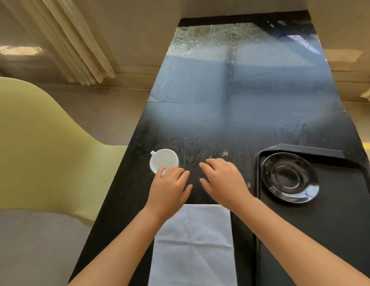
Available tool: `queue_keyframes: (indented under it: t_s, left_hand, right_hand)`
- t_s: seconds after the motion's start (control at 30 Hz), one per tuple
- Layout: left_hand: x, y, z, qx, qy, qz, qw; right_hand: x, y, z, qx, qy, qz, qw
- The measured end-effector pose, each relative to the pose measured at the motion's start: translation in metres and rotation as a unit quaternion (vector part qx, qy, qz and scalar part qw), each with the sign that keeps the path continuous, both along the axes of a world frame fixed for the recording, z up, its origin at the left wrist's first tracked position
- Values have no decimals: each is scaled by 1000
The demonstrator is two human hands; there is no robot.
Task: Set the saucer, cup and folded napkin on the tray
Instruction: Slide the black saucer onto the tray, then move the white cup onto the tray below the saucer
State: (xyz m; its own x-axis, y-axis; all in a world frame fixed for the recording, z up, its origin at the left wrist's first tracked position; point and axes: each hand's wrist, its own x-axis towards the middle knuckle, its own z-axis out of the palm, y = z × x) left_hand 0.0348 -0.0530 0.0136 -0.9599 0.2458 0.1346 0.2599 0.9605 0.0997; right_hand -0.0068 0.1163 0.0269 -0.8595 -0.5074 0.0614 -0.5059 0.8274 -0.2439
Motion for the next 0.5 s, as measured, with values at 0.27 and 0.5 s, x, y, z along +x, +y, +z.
queue_keyframes:
  t_s: [0.27, 0.5]
  left_hand:
    - [-23, -100, -12, -6, -24, 166, 986]
    - [-45, -92, -30, 124, -175, 239, 947]
  right_hand:
    - [-38, -88, -28, 17, -41, -39, 998]
    - [-56, -113, -42, 58, -128, -92, 986]
